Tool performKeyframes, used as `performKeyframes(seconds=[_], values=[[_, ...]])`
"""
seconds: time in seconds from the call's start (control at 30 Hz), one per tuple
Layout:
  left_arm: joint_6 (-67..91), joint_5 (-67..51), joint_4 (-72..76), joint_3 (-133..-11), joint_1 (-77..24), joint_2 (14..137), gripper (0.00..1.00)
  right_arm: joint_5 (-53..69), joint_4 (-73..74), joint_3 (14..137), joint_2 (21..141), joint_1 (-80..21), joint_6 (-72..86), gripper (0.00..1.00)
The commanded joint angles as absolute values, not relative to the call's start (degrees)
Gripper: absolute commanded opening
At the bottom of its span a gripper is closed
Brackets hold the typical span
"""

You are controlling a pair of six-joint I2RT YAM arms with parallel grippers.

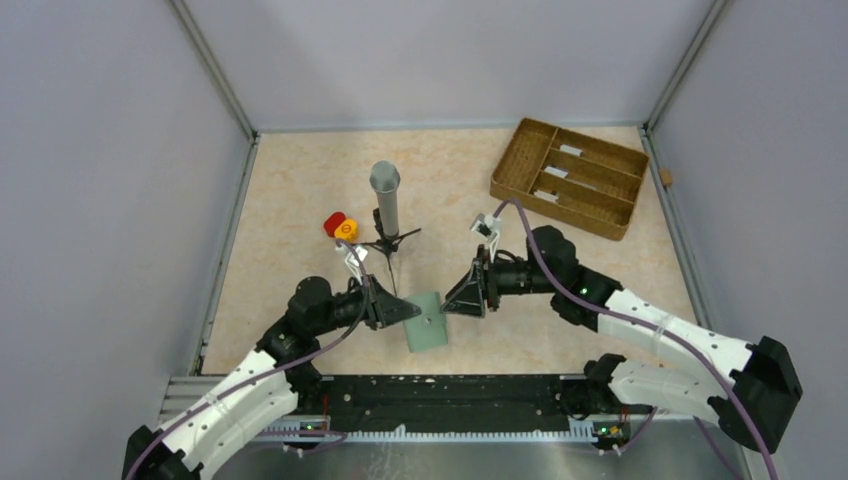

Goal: Put the credit cards into the card holder
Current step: Open the card holder.

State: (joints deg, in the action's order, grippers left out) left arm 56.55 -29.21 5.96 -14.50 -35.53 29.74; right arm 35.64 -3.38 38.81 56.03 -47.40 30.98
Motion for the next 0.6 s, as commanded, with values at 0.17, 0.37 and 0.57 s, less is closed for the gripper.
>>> performKeyframes(seconds=[0.17, 0.37, 0.57], values=[[55.99, -40.11, 14.42, -17.26, -35.76, 35.81, 0.00, 48.54, -4.52, 41.55, 63.18, -50.28, 27.12, 0.43], [58.05, -43.12, 18.29, -16.87, -35.70, 36.22, 0.00, 51.74, -5.79, 40.96, 66.54, -50.47, 26.29, 0.43], [61.24, -46.32, 24.08, -16.37, -35.73, 35.90, 0.00, 50.93, -4.35, 40.90, 67.87, -50.45, 23.48, 0.44]])
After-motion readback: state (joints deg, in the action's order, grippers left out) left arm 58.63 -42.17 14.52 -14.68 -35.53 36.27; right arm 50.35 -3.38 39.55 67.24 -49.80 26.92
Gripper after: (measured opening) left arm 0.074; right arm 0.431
